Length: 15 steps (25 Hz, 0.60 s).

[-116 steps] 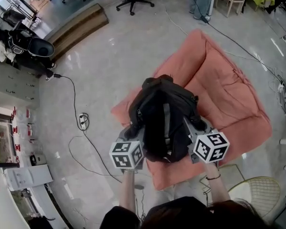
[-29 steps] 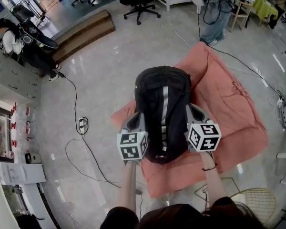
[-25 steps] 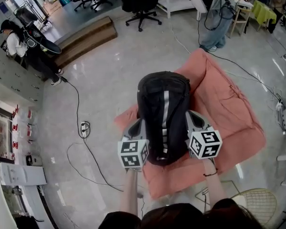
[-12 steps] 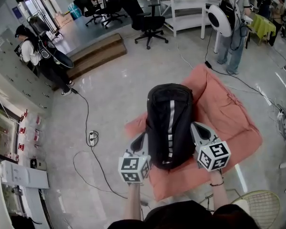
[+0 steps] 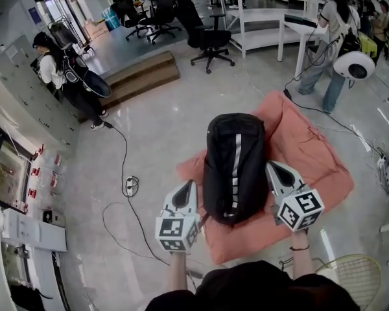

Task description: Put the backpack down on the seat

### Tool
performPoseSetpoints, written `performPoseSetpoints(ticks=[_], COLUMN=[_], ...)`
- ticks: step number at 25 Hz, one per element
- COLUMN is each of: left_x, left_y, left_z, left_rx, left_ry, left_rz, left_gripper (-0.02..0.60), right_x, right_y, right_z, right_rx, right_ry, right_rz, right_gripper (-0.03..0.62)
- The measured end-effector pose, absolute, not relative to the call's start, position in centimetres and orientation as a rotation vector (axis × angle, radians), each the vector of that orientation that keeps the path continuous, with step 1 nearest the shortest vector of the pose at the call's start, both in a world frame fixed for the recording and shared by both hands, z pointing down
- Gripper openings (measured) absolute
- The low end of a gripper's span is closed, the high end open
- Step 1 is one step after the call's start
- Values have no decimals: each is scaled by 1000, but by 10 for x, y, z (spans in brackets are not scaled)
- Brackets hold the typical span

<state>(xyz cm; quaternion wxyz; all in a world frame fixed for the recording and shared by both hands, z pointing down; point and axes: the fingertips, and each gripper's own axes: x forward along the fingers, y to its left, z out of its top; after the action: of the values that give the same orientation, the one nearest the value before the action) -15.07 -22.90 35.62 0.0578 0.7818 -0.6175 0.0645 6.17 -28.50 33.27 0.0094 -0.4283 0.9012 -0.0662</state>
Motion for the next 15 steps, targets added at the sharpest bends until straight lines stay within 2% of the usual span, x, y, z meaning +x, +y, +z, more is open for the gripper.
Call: performPoseSetpoints(ticks=[15], left_x=[-169], left_y=[-191], left_z=[332], left_rx=[2340], left_ry=[-1991], left_rz=[119], left_gripper=[14], right_x=[97], right_y=[-257], right_z=[323], right_rx=[-1397], right_ry=[2752], right_rz=[-180], right_gripper=[12])
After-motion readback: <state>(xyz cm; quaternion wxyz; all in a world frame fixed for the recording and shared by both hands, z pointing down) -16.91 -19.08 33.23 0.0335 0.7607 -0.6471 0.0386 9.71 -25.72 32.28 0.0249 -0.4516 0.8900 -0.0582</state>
